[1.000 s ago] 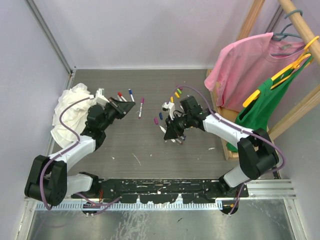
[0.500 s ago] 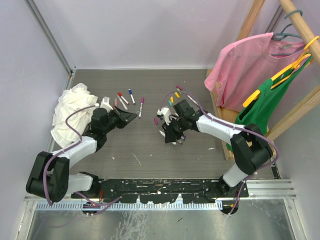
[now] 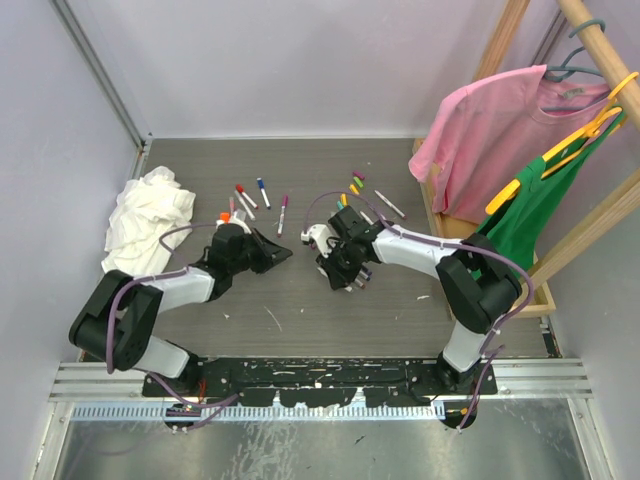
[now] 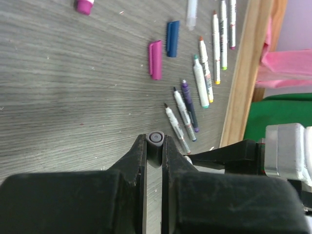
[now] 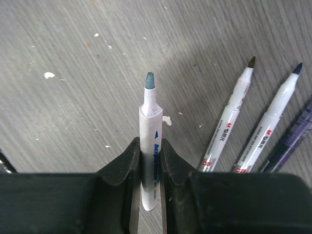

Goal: Open the pen caps
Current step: Place the pen at the center of the board, then place the pen cap at the center of the board, then pick up the pen from the center of the board.

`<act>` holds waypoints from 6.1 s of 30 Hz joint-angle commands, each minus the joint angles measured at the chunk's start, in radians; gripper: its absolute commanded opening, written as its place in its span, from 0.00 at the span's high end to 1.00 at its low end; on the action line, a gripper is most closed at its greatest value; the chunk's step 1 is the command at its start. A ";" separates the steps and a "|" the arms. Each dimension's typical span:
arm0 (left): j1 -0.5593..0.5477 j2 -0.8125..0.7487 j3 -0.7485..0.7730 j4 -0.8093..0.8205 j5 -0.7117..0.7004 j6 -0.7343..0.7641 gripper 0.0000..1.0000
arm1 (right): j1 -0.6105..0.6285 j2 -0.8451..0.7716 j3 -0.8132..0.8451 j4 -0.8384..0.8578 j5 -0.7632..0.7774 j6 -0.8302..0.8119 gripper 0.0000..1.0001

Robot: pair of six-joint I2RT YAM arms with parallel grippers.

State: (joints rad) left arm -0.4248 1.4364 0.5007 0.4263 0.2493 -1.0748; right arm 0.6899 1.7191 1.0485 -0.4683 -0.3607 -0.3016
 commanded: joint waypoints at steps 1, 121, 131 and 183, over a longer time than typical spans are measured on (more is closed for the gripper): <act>-0.033 0.042 0.058 -0.026 -0.080 -0.014 1.00 | 0.015 0.026 0.060 -0.029 0.106 -0.019 0.89; 0.373 0.448 0.783 -0.955 -0.293 0.806 0.52 | -0.184 -0.225 0.066 -0.076 -0.179 -0.073 0.66; 0.375 0.464 0.780 -0.957 -0.295 0.800 0.71 | -0.184 -0.231 0.067 -0.080 -0.194 -0.072 0.66; -0.635 -0.291 -0.049 0.383 -0.899 0.195 1.00 | -0.317 -0.562 -0.401 0.793 -0.643 0.273 0.38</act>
State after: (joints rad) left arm -0.9985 1.0855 0.3576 0.7418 -0.4030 -0.8486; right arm 0.3634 1.1721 0.6556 0.2371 -1.0176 -0.0227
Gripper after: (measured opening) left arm 0.275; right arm 0.616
